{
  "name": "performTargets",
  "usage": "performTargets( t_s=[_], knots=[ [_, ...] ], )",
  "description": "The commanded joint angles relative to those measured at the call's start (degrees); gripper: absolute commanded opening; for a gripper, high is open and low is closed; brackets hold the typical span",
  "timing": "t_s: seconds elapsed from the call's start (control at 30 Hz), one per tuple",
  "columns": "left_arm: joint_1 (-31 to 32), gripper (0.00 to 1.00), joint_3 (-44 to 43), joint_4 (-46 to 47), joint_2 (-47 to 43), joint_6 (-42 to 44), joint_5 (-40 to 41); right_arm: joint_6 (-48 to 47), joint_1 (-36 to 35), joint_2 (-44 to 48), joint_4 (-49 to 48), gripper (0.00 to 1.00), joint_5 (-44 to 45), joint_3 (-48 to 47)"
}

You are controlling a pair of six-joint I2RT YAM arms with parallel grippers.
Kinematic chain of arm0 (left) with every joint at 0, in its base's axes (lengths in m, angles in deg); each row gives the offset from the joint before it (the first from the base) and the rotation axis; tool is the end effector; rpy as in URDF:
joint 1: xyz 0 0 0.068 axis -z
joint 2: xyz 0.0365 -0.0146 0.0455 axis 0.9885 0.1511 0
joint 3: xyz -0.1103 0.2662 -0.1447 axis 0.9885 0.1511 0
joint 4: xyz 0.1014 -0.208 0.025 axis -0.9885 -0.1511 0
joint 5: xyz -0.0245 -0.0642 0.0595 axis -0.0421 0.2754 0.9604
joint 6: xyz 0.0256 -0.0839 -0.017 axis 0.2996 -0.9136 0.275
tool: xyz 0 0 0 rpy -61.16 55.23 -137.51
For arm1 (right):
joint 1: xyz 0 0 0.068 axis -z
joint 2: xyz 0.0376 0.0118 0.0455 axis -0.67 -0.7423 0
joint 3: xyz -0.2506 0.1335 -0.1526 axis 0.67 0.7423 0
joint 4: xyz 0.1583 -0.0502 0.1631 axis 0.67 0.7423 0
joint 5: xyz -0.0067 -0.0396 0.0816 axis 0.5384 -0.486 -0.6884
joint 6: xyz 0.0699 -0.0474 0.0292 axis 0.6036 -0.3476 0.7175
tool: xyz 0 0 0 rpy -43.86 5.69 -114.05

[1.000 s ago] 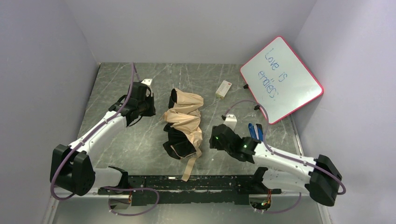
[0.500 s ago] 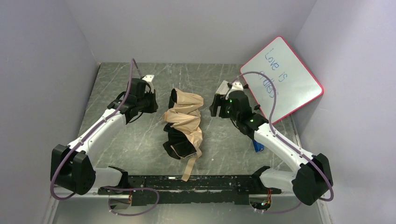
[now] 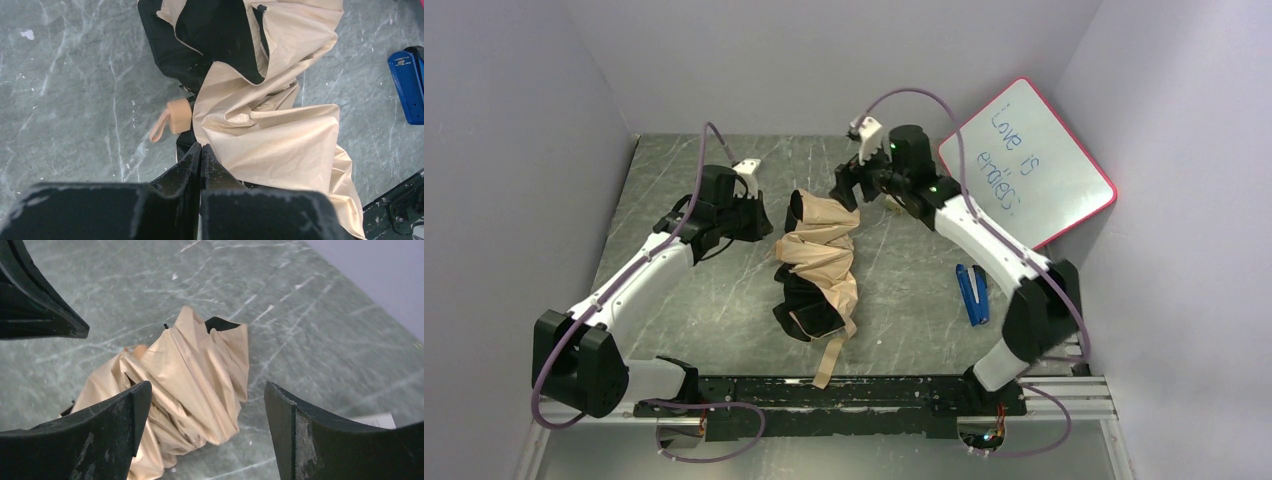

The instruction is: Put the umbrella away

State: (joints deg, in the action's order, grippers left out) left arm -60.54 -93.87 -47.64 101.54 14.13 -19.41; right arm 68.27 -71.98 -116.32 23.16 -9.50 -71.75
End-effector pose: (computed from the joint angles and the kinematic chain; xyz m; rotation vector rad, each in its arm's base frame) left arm 0.2517 -0.1107 0.3157 0.2228 2.2849 -0.5282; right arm 0.3060 0.2043 0.3839 -0.7852 1.8055 0.5926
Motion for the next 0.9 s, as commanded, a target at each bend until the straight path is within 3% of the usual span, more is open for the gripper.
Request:
performTargets(
  t_s=[0.0,0.17,0.2,0.37,0.57,0.87],
  knots=[
    [-0.5,0.05,1.3,0.3,-0.7,1.0,-4.3,-15.3,1.5,-11.0,14.2,0.87,-14.1,-9.7],
    [-0.5,0.05,3.3,0.3,-2.0,1.4,-5.8,-22.2,2.9,-24.3,27.2,0.88,-23.1,-24.9],
    [-0.5,0.05,3.6,0.2,-2.2,1.4,-5.7,-23.7,3.0,-26.8,29.2,0.92,-24.5,-26.9],
    [-0.5,0.05,3.4,0.1,-2.1,1.4,-4.7,-29.2,2.5,-33.6,35.5,1.00,-30.4,-31.2],
    [-0.5,0.05,2.7,0.0,-1.4,1.5,-4.0,-34.4,0.1,-30.5,35.7,0.97,-31.1,-23.4],
    [-0.5,0.05,2.8,0.0,-0.5,1.3,-4.3,-33.4,-3.5,-22.1,31.4,1.00,-30.8,-7.7]
  ],
)
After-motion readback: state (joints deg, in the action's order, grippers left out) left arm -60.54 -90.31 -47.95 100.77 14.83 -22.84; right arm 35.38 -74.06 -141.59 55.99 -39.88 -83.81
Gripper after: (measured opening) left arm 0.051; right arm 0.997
